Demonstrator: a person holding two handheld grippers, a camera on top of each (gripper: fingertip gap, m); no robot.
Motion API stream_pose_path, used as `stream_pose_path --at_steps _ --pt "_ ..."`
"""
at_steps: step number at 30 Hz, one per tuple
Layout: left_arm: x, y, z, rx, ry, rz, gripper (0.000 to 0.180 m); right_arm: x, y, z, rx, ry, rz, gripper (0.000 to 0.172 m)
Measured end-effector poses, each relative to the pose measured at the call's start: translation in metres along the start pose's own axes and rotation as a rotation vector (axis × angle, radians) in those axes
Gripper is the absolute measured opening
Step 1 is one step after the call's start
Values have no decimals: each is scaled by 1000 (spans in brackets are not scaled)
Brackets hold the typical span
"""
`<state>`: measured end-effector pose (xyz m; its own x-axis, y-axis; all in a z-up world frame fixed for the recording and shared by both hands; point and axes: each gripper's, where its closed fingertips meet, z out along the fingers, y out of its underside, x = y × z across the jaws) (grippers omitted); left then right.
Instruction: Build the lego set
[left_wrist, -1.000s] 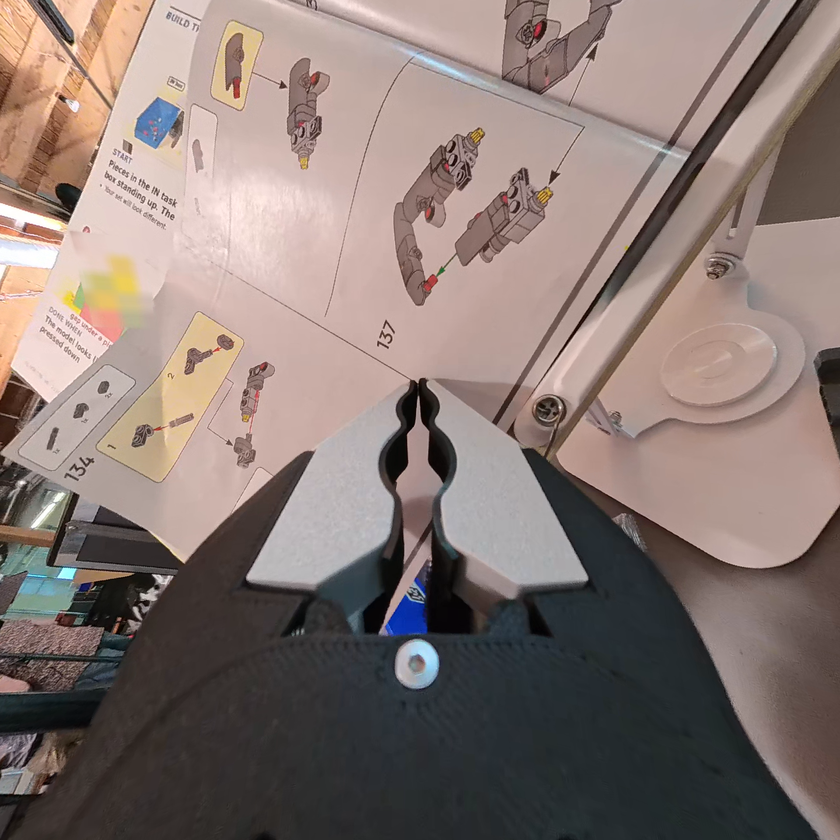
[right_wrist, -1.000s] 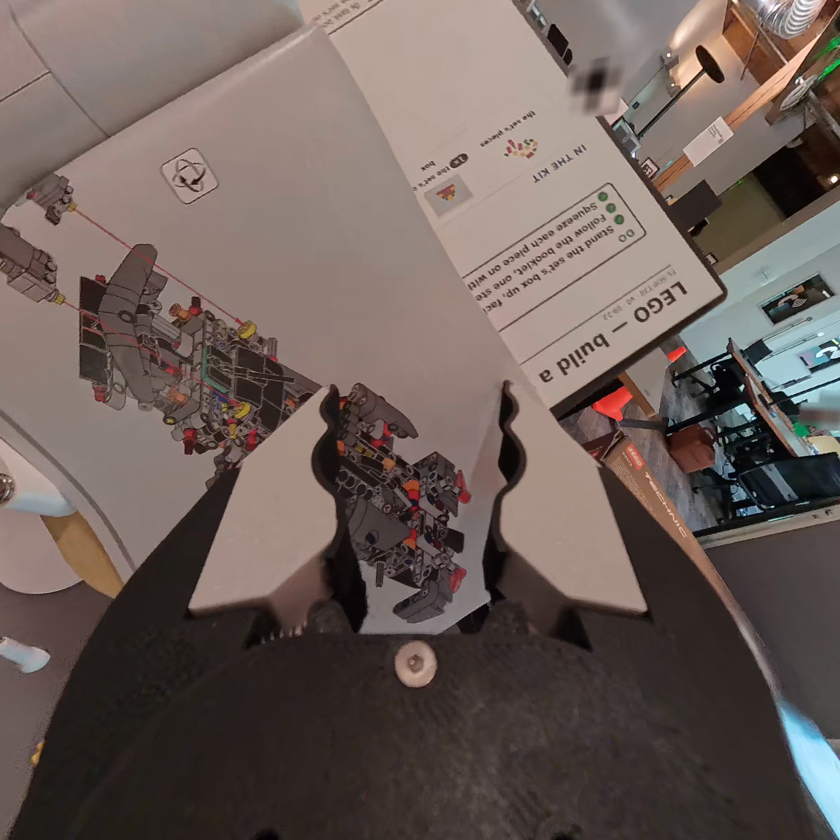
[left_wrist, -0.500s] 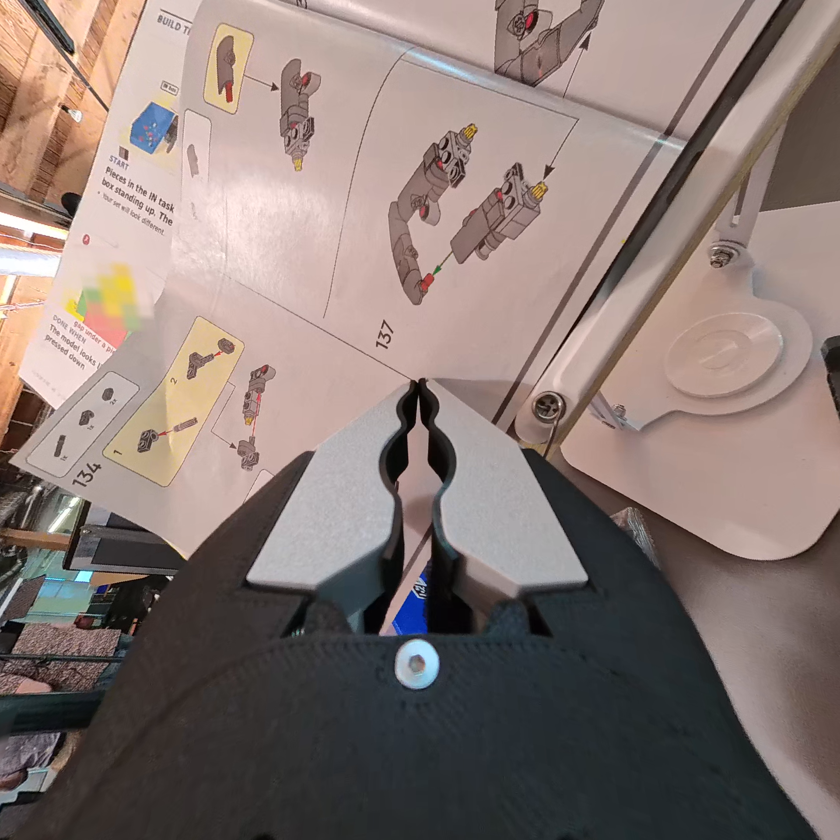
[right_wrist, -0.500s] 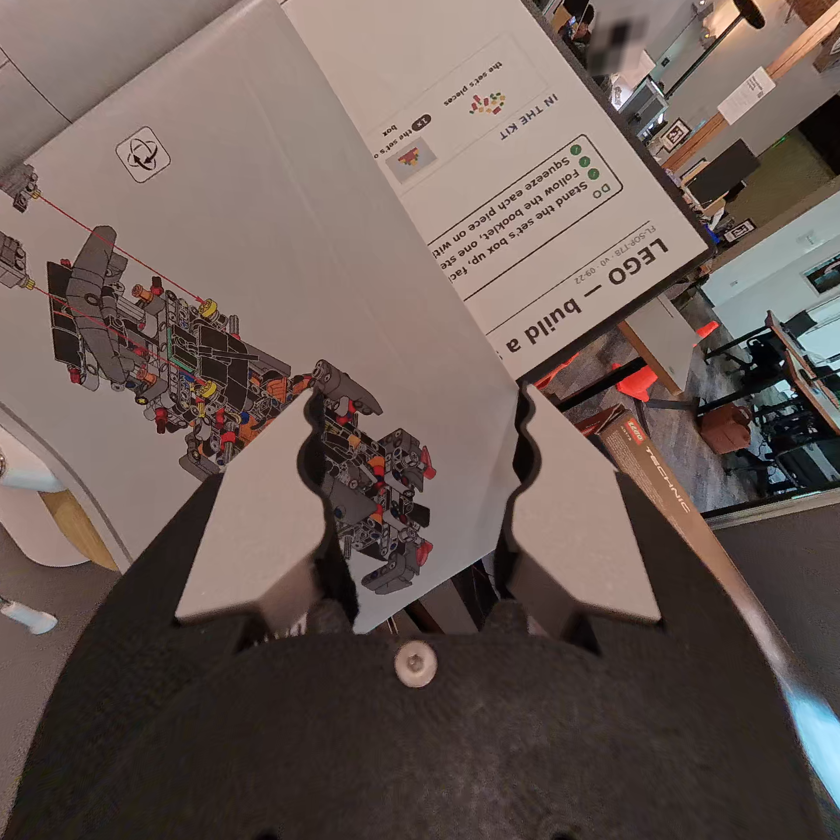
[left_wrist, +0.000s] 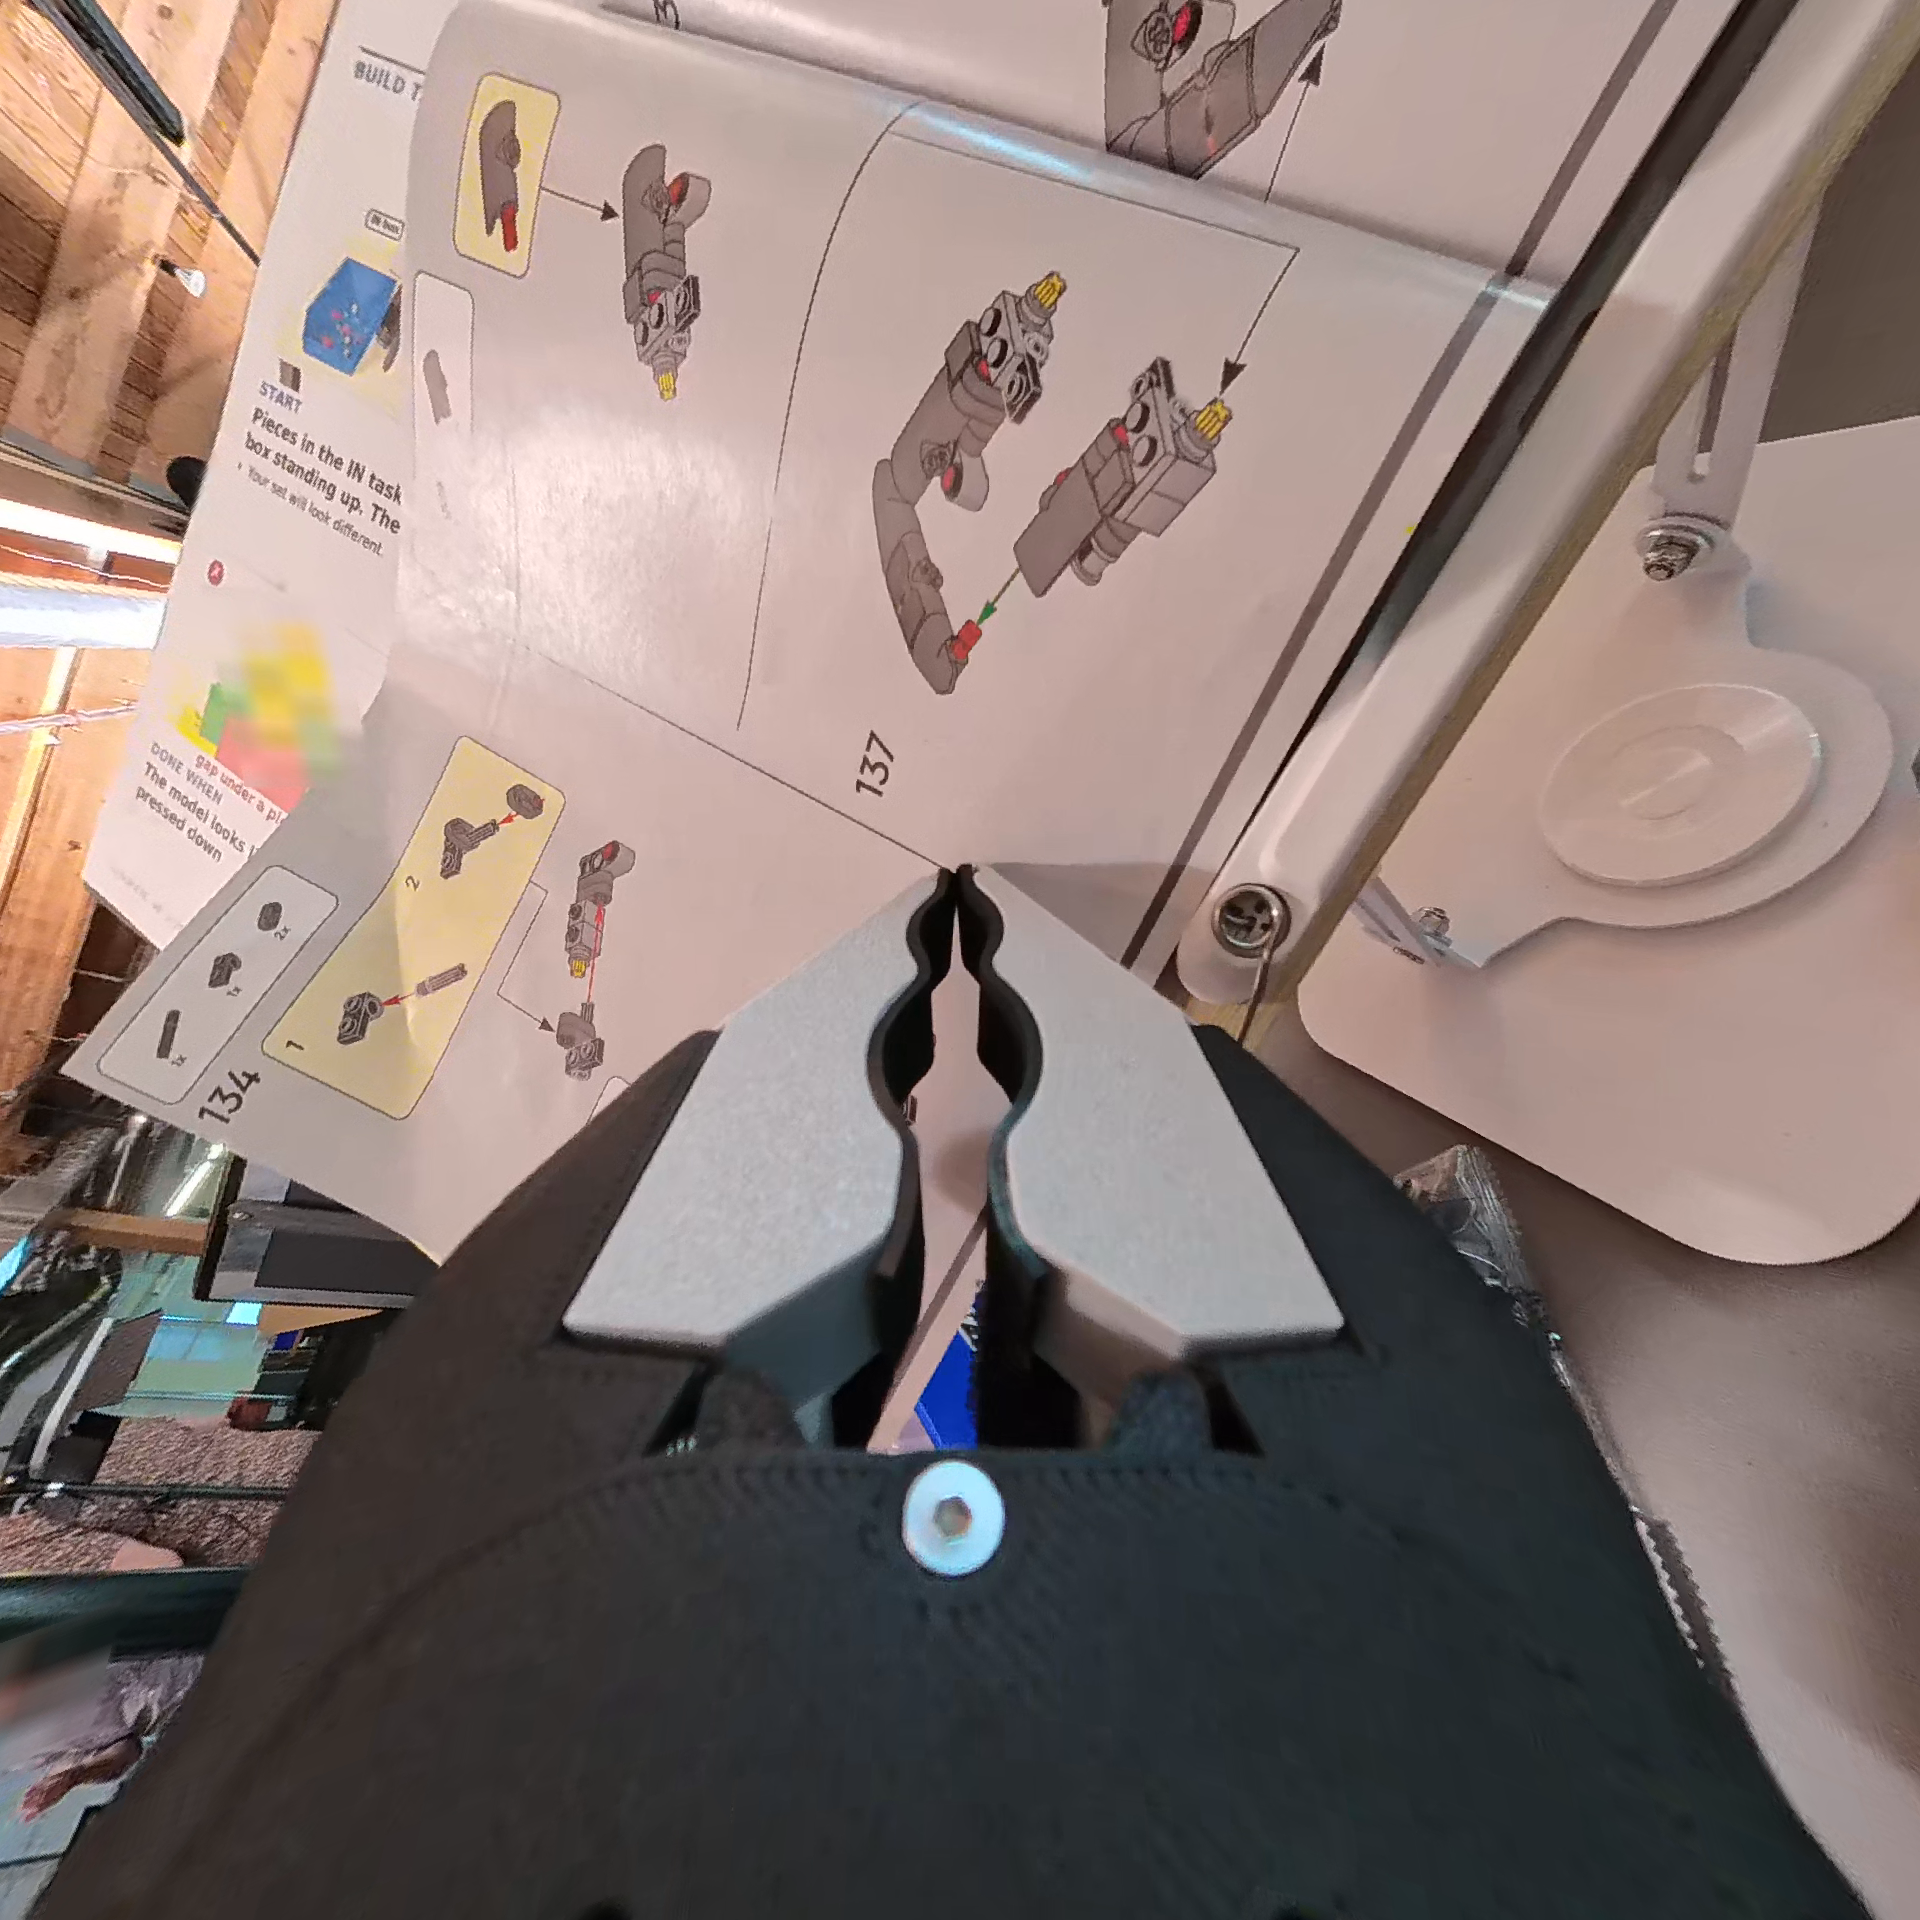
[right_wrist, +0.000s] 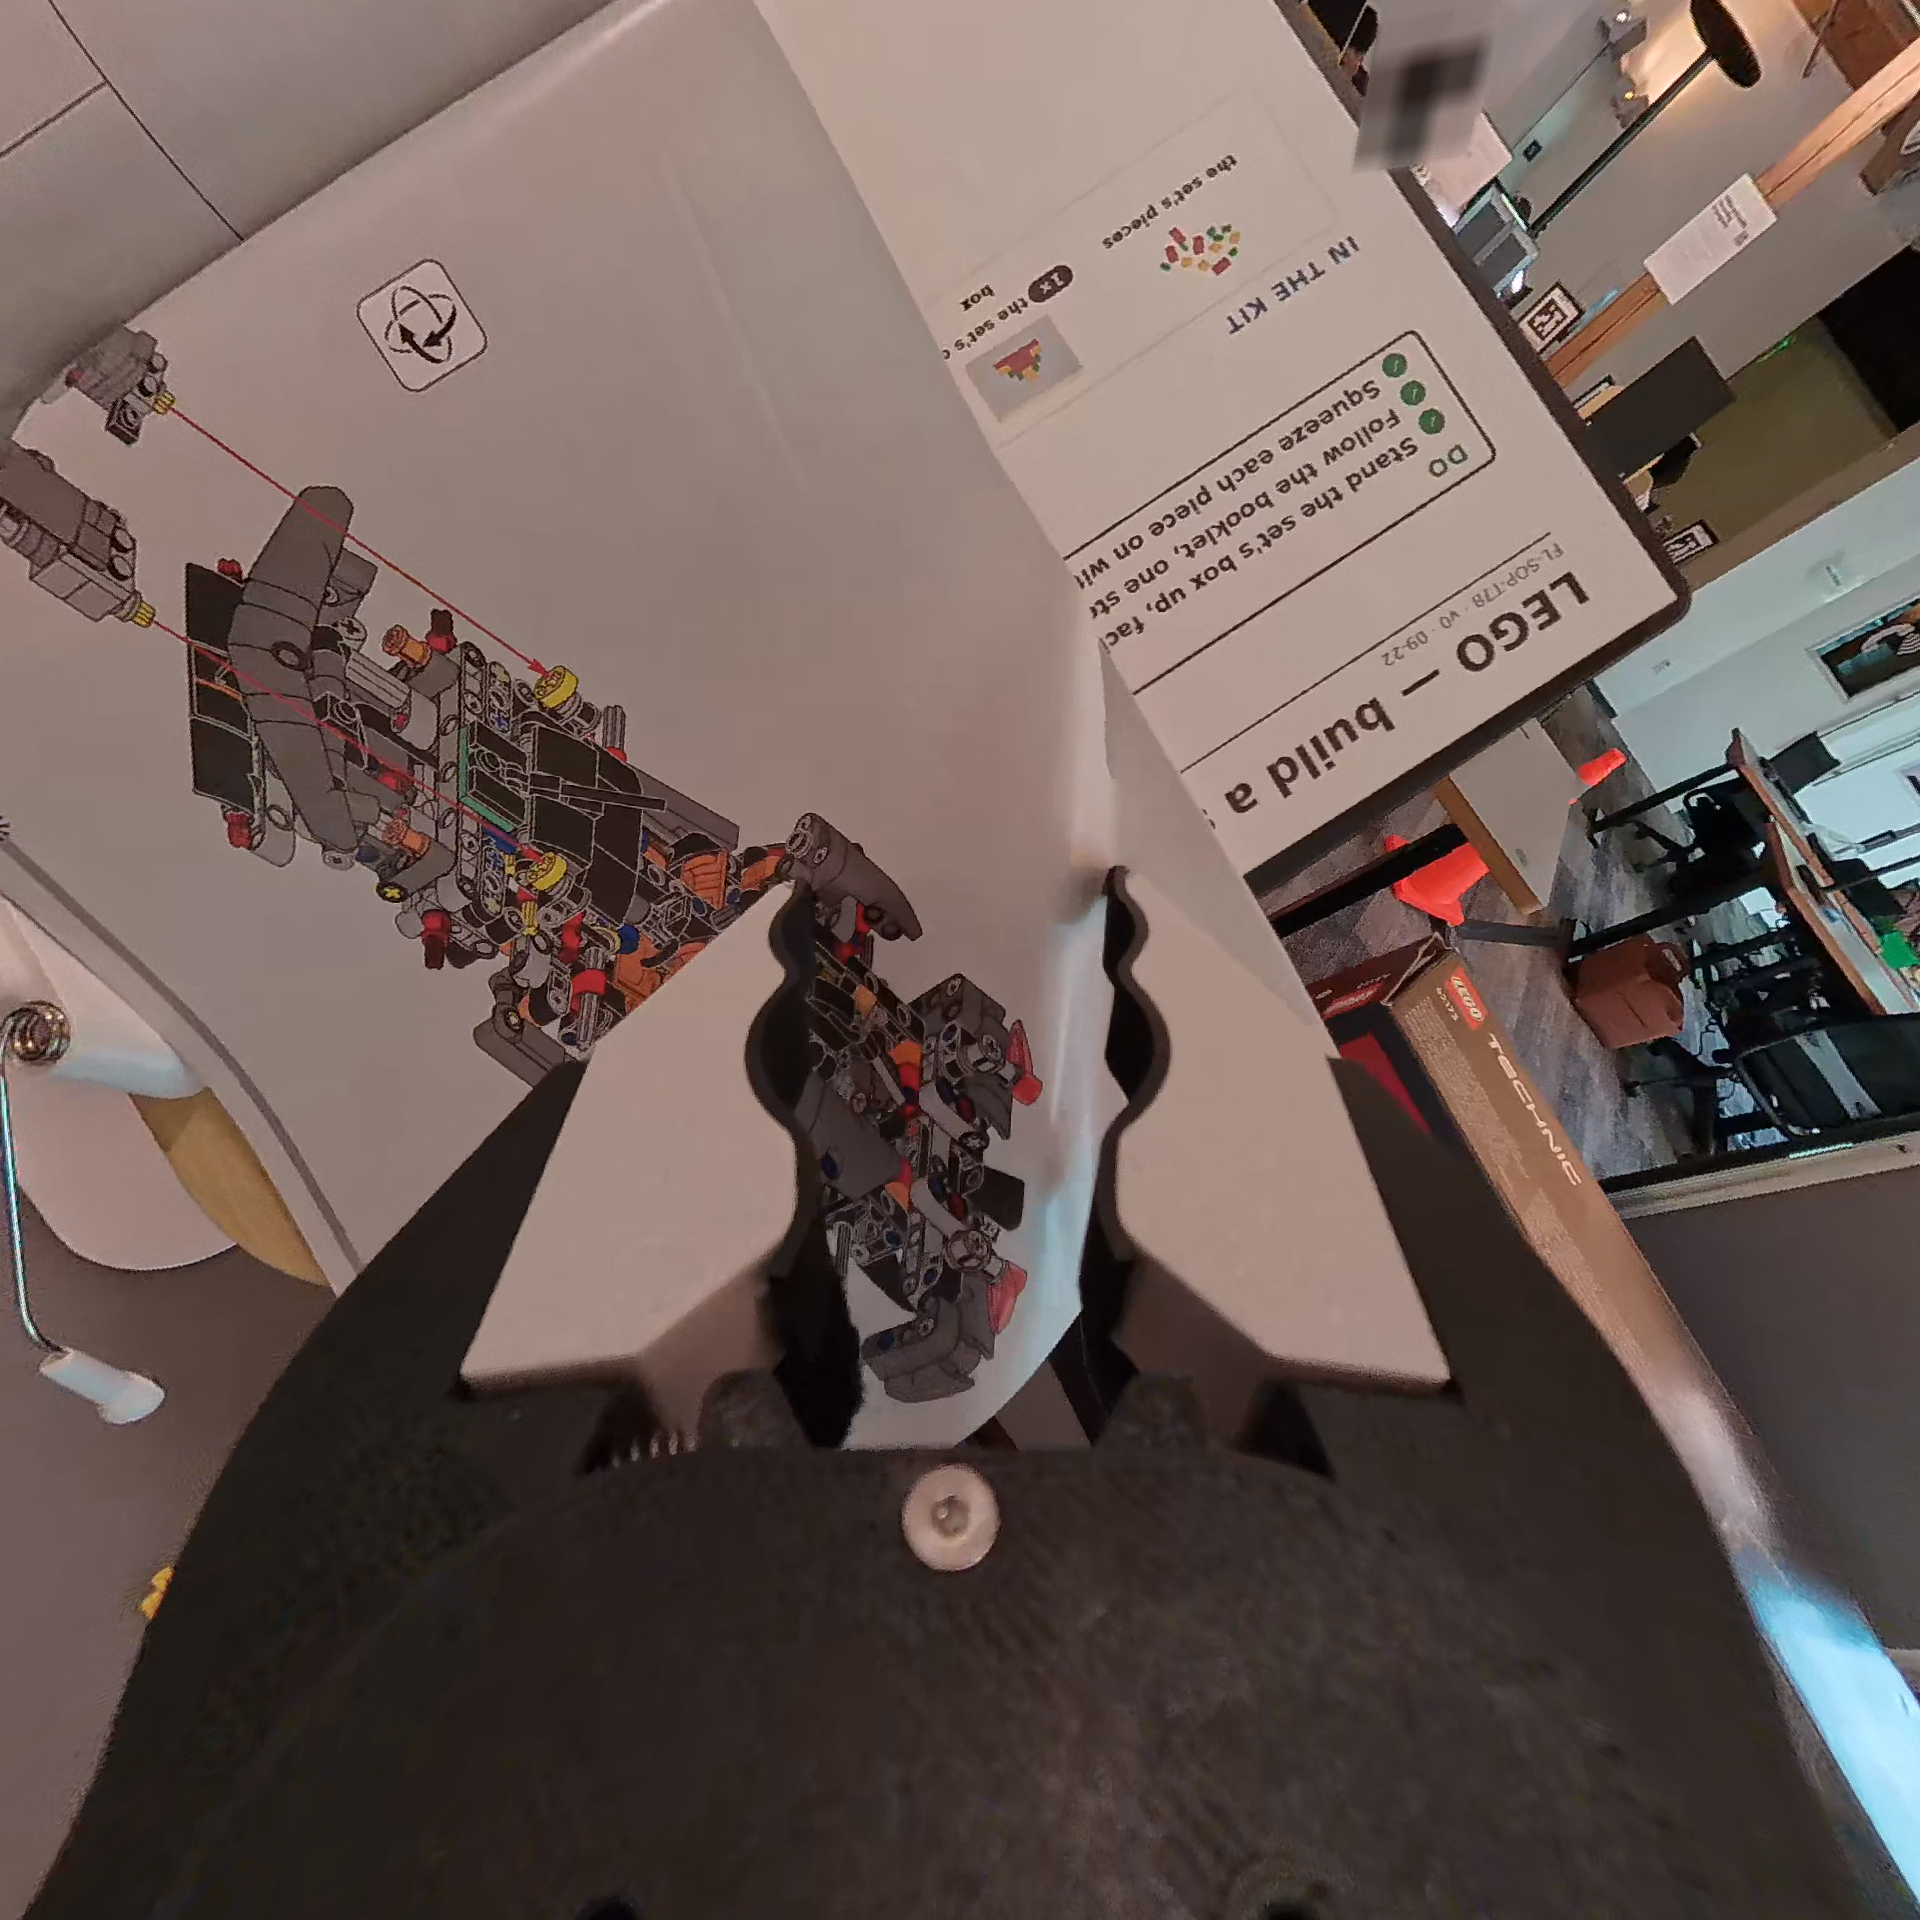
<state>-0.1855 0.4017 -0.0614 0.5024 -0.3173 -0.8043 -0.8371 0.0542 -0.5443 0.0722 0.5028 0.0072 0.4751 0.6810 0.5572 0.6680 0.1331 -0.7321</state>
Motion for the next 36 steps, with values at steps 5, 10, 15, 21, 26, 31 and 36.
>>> stream_pose_path --at_steps 5,10,15,21,26,31,36 --pt "0 0 0 -2 1 0 0 -9 -2 0 4 -7 -38 31" --pt "-1 0 -2 -2 -13 11 2 -50 -15 -8 -13 -109 -126 0" --pt "-5 -1 -10 27 -18 -17 10 -94 -76 -38 94 -334 -49 0" --pt "-7 -42 -56 250 21 -133 37 -129 -151 -43 169 -488 63 0" --pt "3 -78 -101 405 4 -124 66 -148 -176 -26 142 -517 122 0" --pt "4 -105 -105 406 -115 -110 74 -158 -184 -19 69 -514 140 0" --pt "-8 -108 -84 333 -305 -50 7 -161 -189 -22 26 -459 116 26"
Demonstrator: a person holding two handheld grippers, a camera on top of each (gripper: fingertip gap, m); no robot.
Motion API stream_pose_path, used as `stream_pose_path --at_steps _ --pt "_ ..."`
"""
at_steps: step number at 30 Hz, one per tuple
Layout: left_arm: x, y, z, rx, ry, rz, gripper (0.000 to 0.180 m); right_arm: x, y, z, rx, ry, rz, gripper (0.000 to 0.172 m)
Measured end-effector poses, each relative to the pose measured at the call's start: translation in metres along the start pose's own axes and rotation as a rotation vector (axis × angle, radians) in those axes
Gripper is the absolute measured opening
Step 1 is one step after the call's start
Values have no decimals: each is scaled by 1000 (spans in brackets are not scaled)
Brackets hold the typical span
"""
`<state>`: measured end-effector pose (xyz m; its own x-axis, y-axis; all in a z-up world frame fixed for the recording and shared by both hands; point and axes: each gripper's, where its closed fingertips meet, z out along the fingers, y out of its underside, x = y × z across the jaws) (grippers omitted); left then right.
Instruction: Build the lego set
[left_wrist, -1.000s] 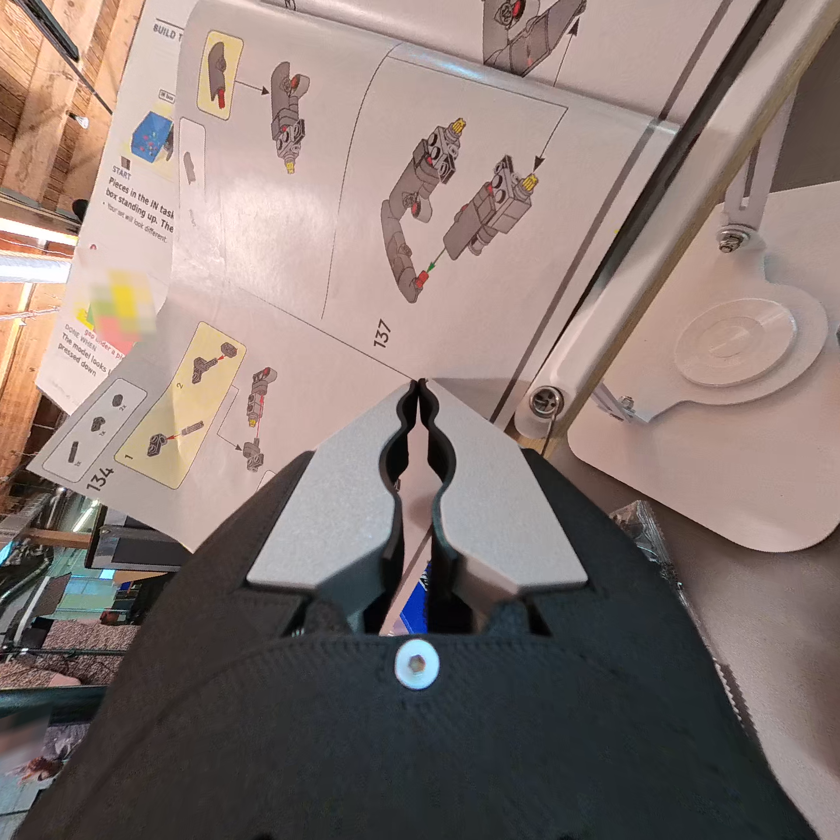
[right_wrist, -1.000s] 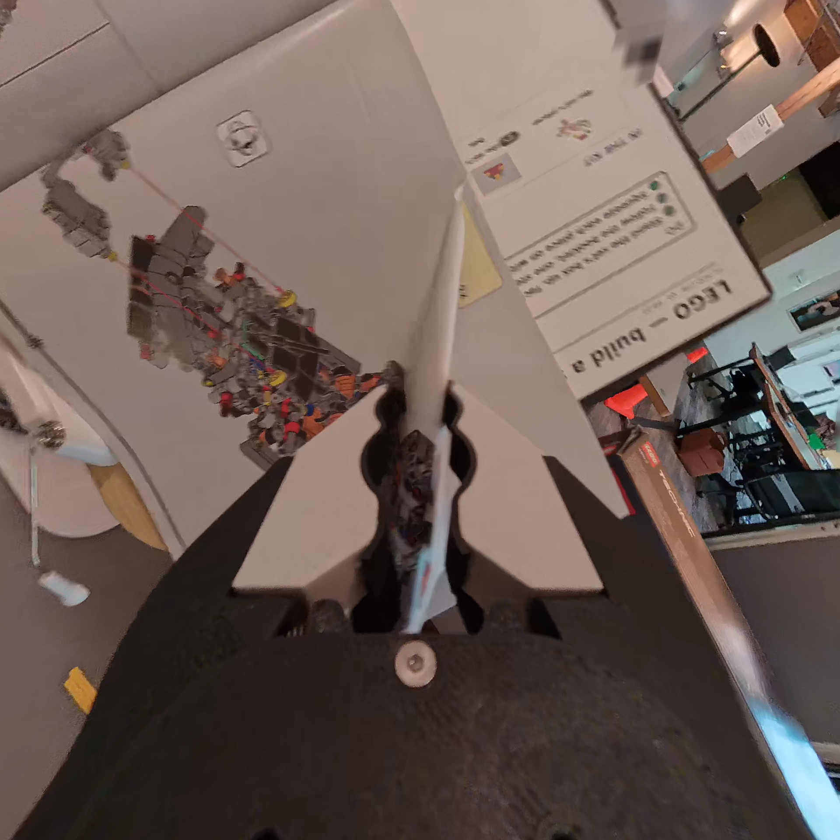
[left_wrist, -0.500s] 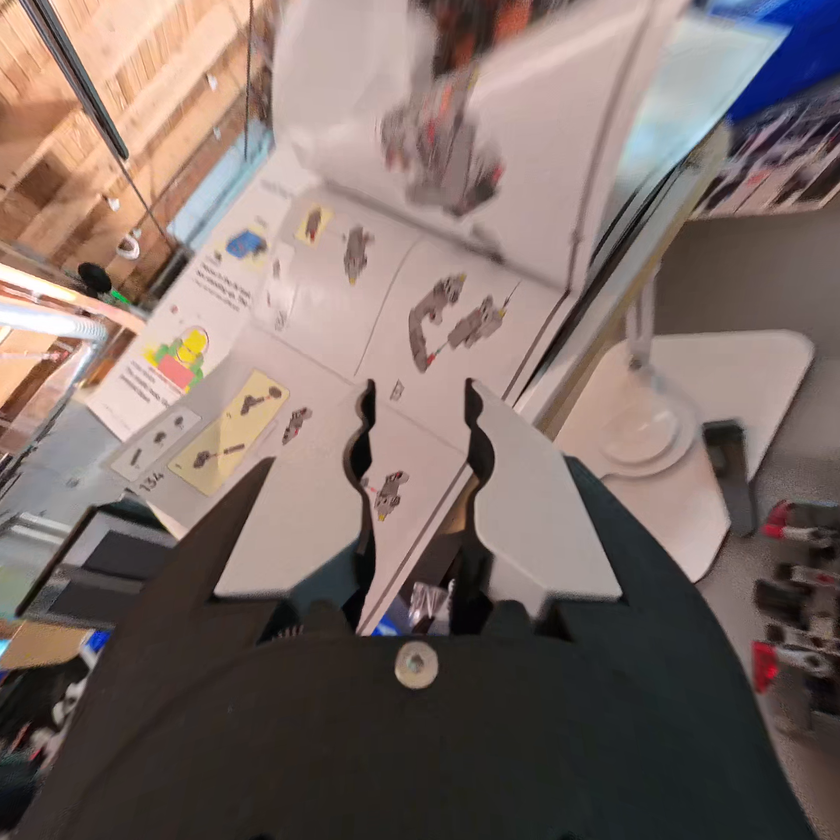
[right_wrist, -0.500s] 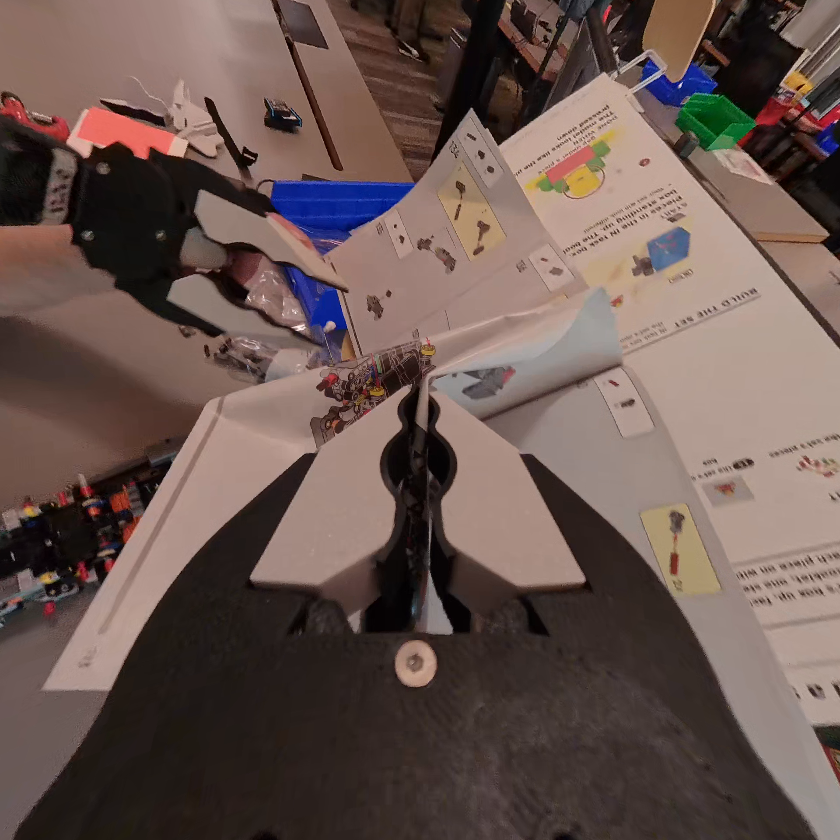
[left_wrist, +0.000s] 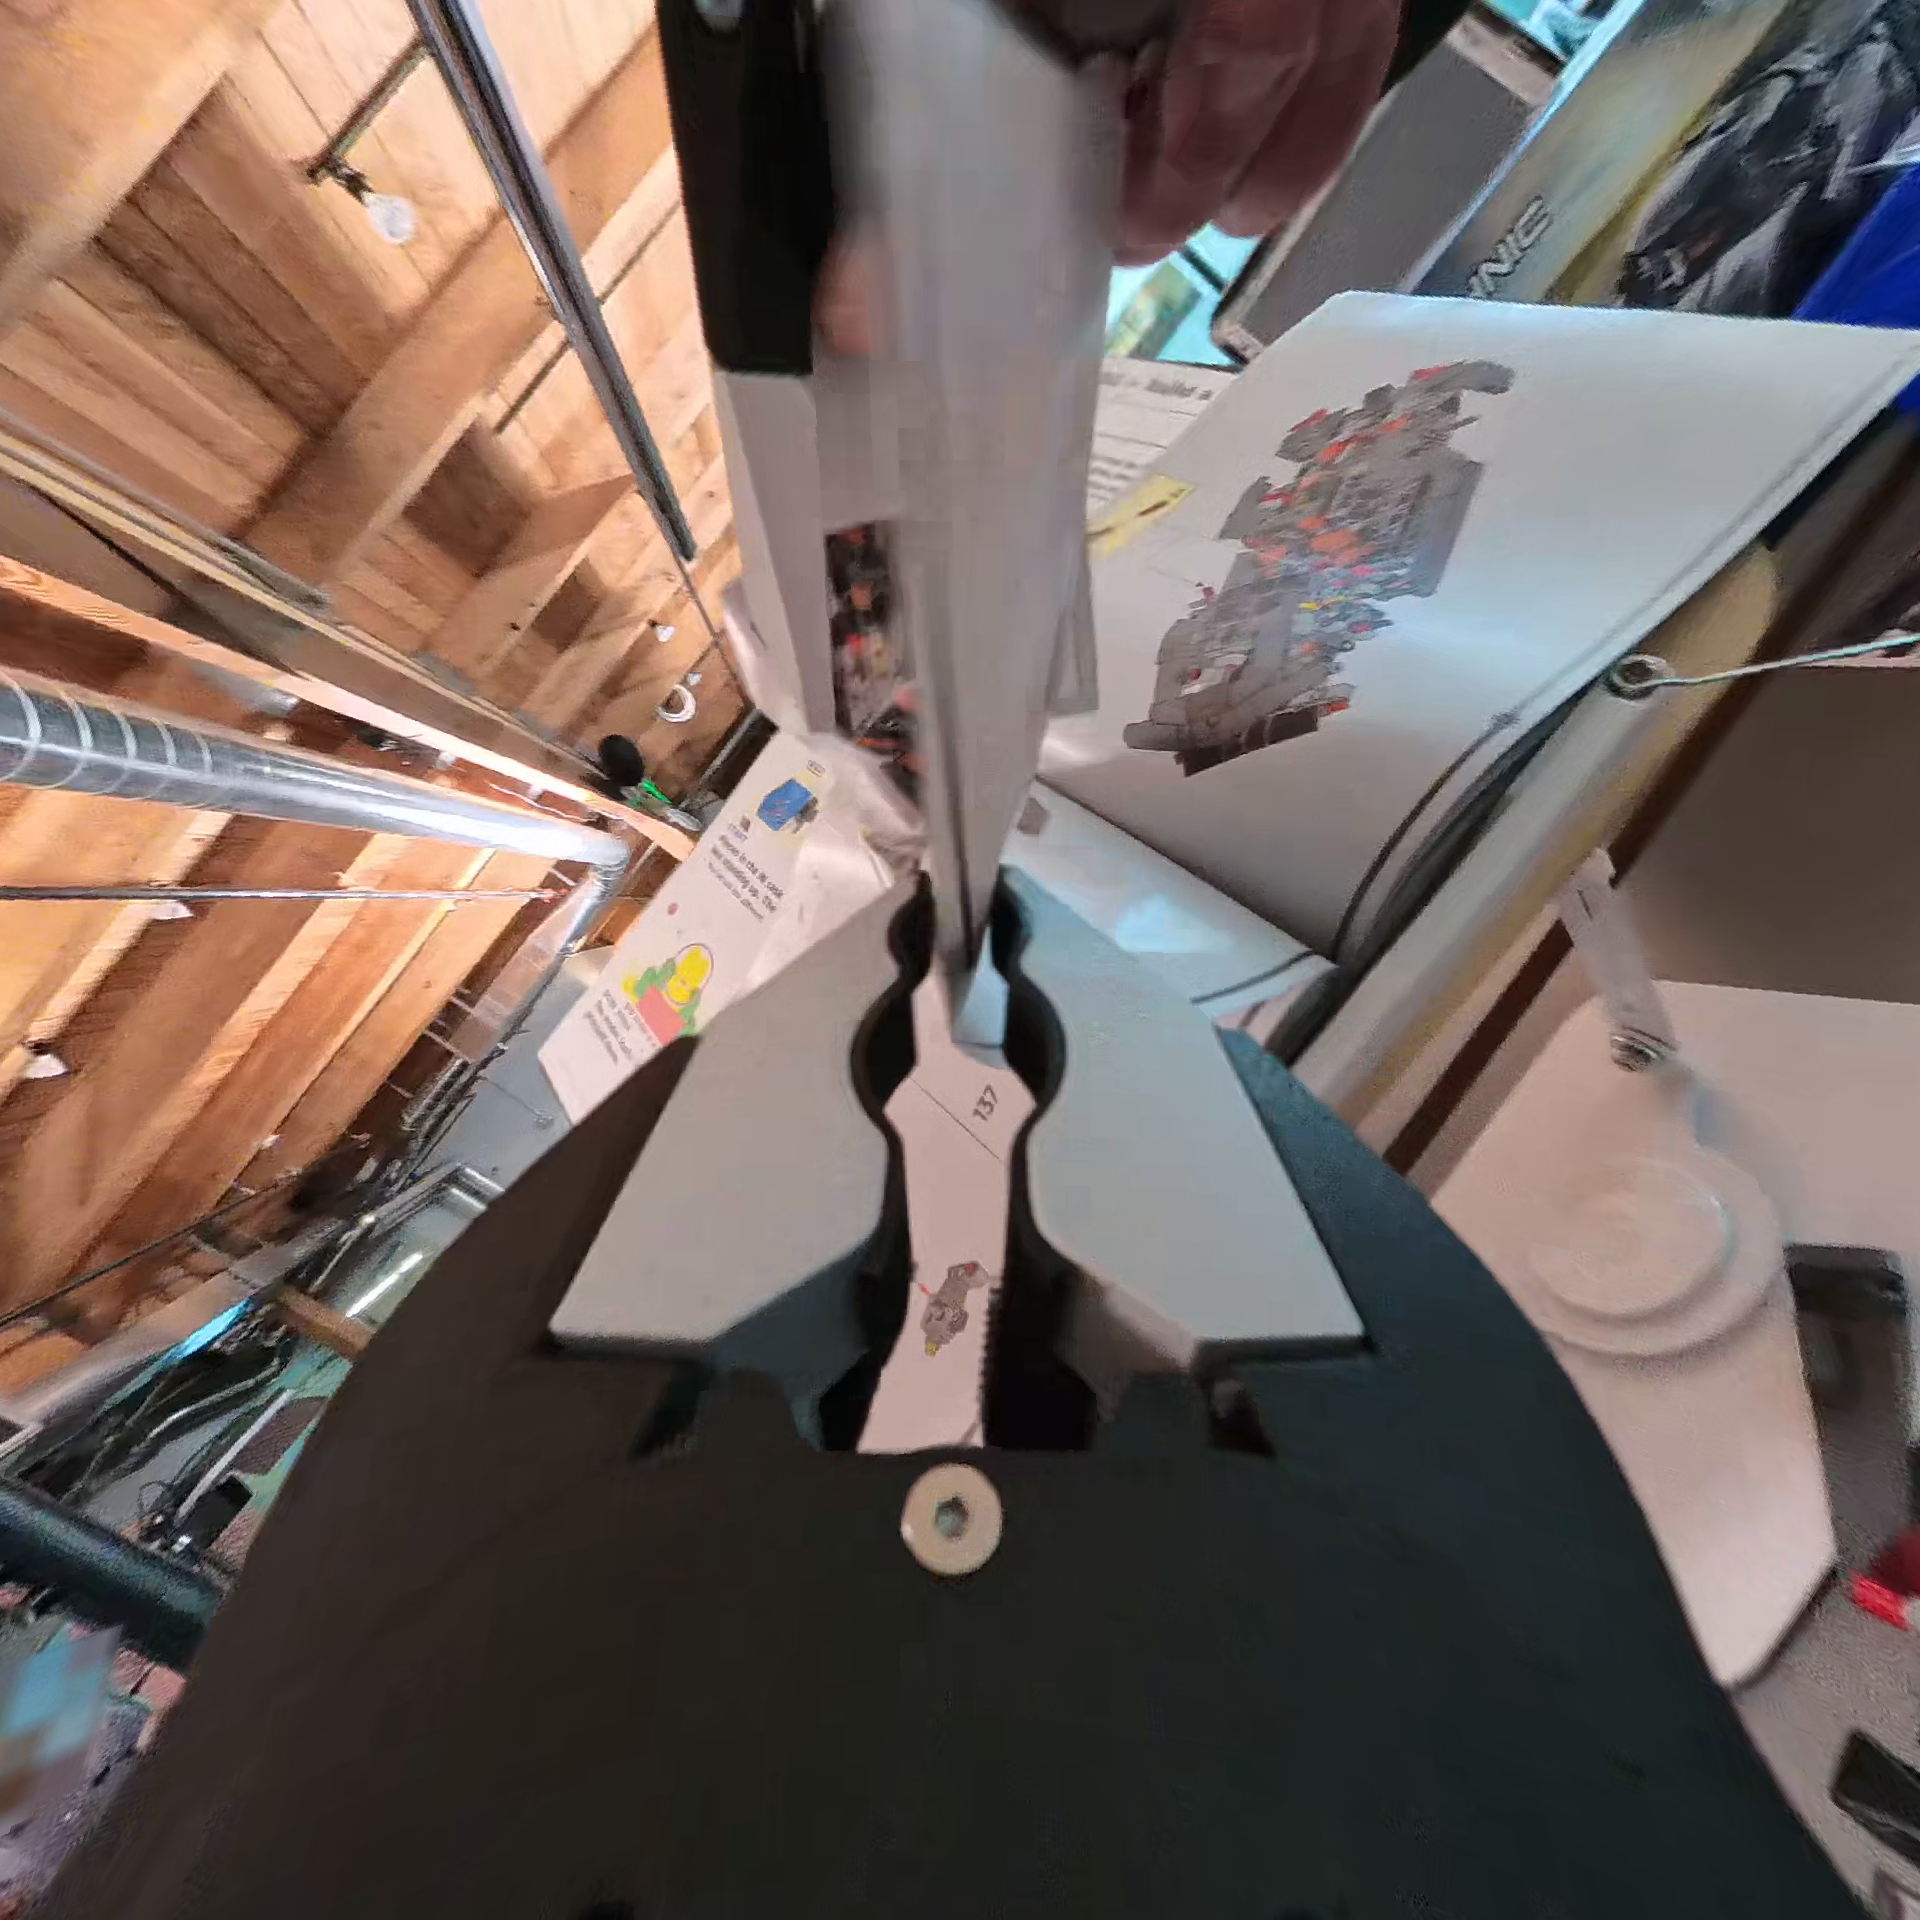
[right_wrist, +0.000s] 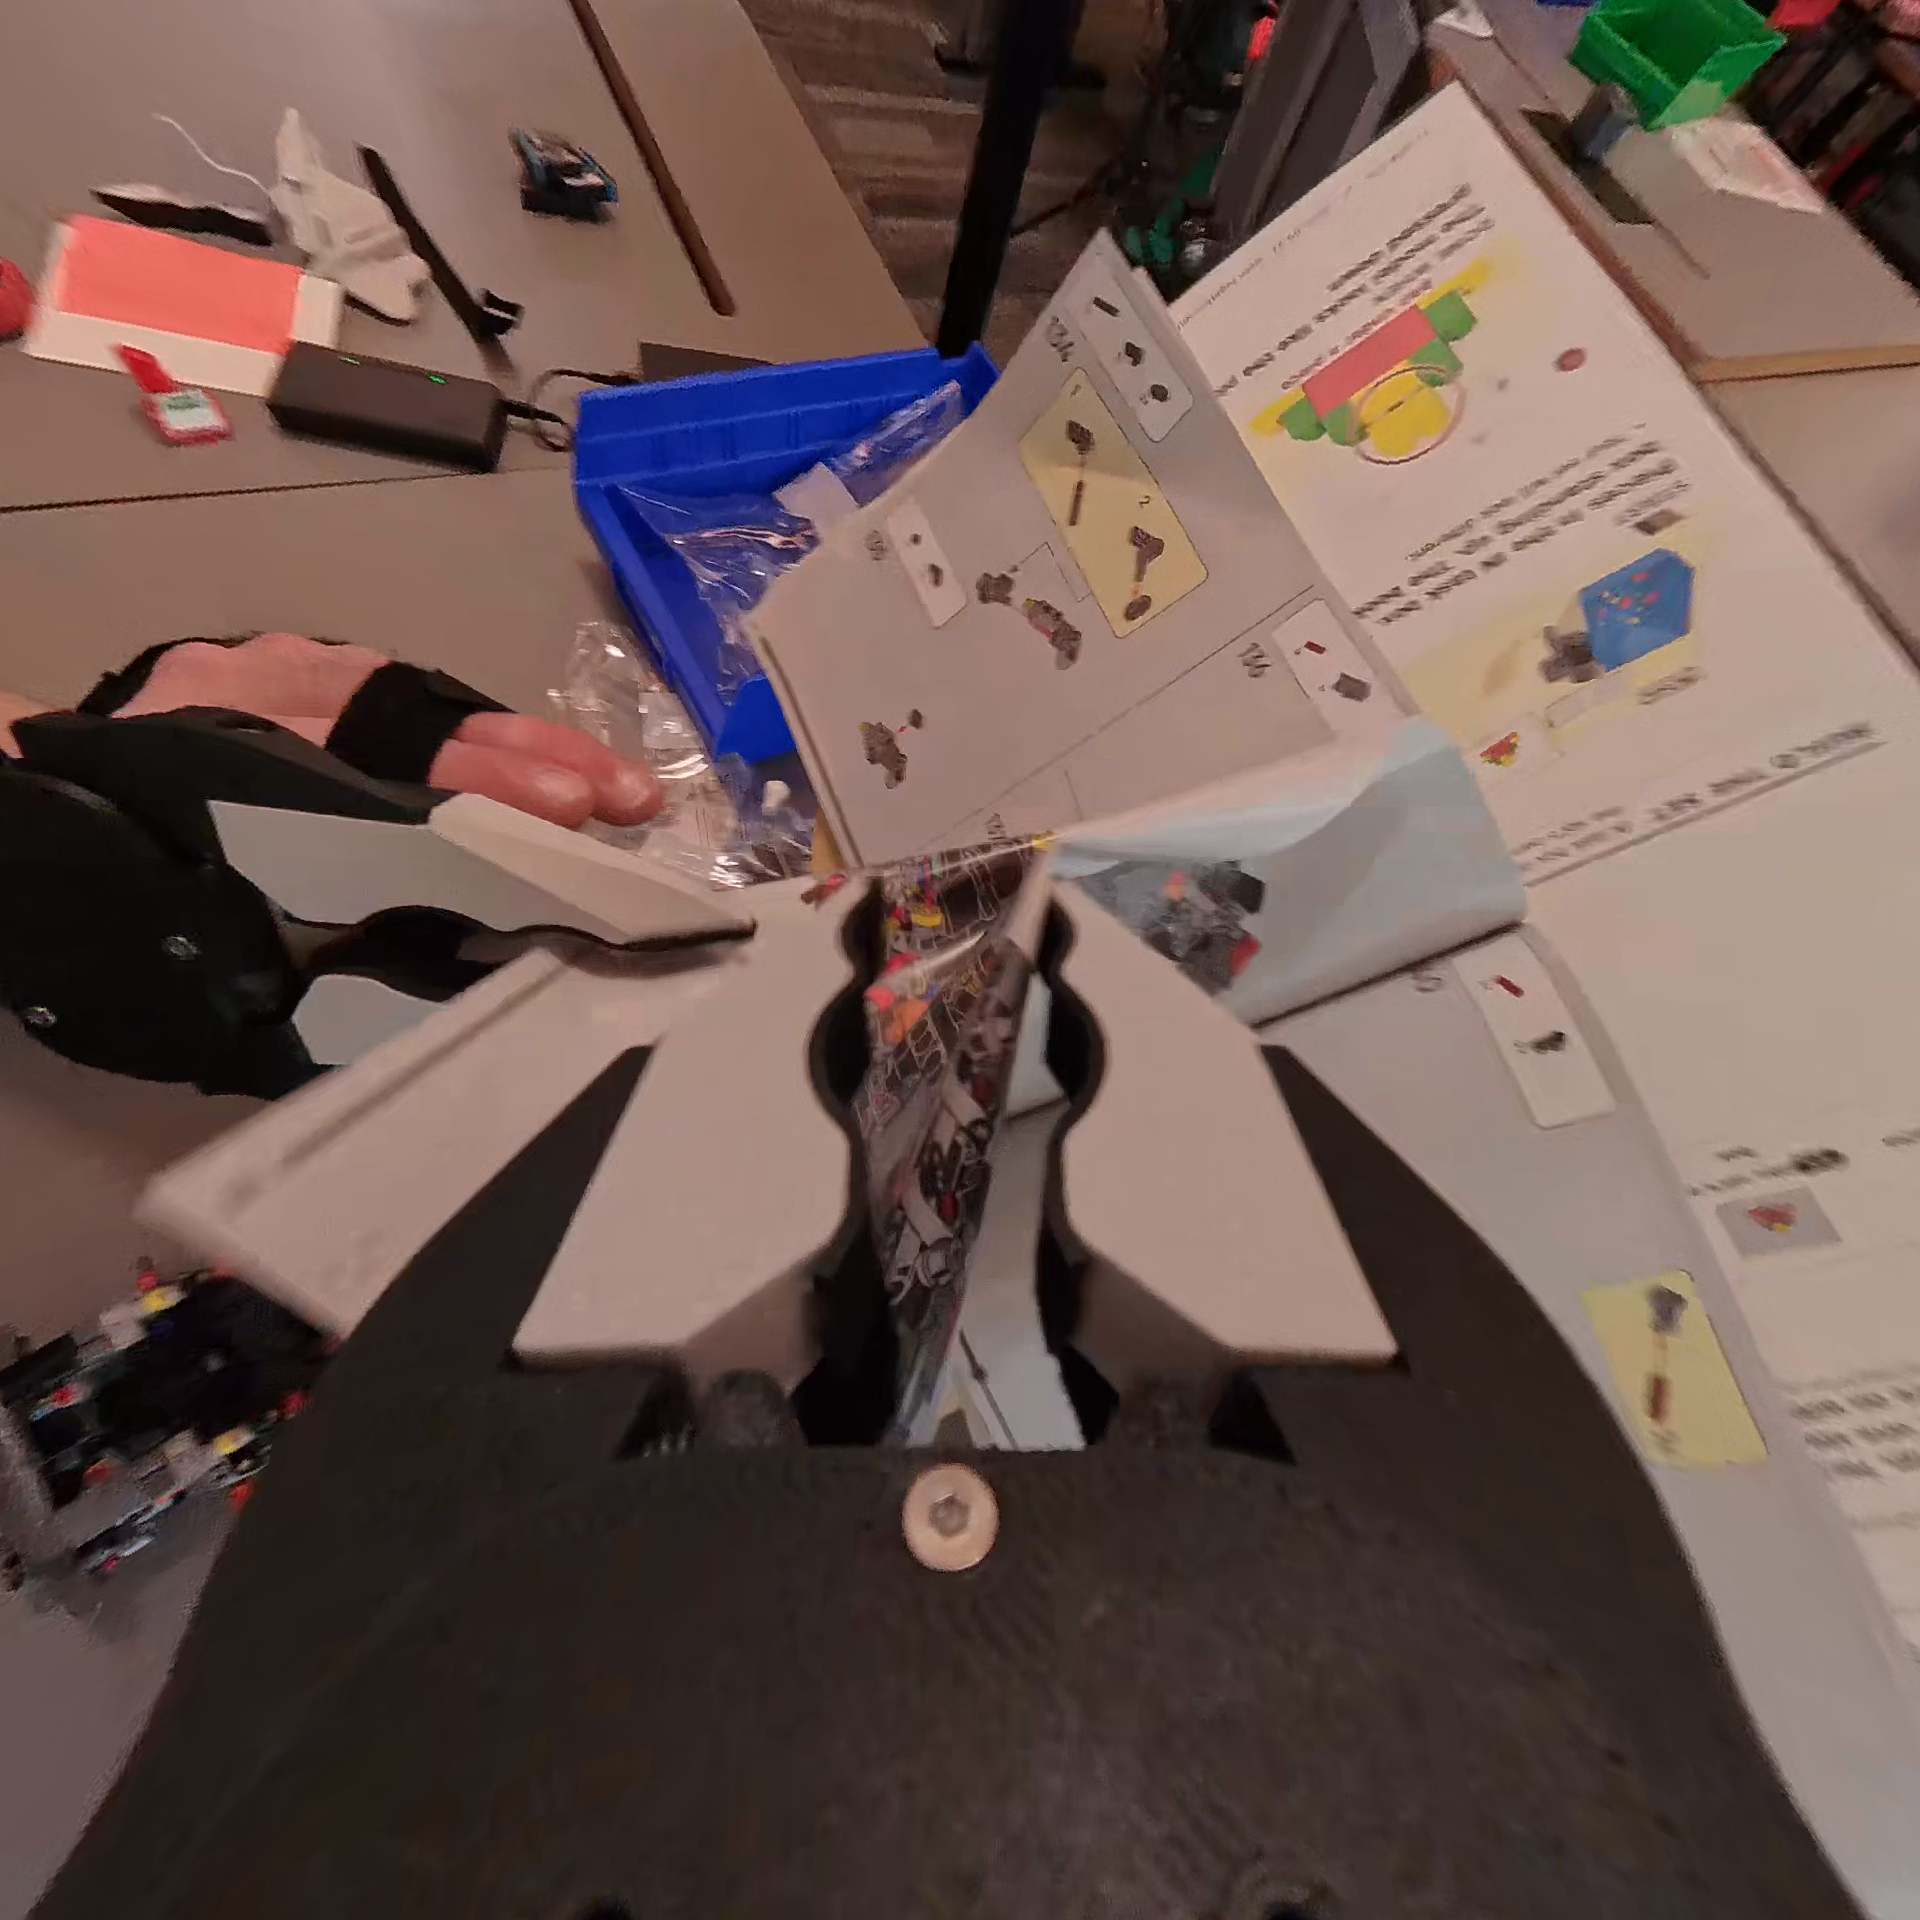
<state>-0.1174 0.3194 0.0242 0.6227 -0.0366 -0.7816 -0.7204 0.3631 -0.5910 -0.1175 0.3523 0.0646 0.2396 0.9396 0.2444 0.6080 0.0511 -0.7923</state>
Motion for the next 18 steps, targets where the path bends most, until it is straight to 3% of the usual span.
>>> stream_pose_path --at_steps 1,5,8,11,14,16,18 --pt "-4 2 1 0 -27 -3 1 1 -1 -4 -5 32 -21 44" --pt "-18 4 -11 43 -44 -123 0 -1 -25 -41 79 193 -172 80" --pt "-27 19 -17 64 -8 -298 0 -4 -55 -84 253 295 -245 72" --pt "-35 36 -23 112 42 -484 2 -6 -49 -94 273 288 -248 59" --pt "-45 47 -31 192 80 -711 8 -8 -27 -71 237 247 -233 45" --pt "-51 57 -34 209 92 -798 8 -7 -16 -49 224 252 -254 28" --pt "-55 71 -35 189 99 -854 7 -8 -1 -18 162 218 -262 25"
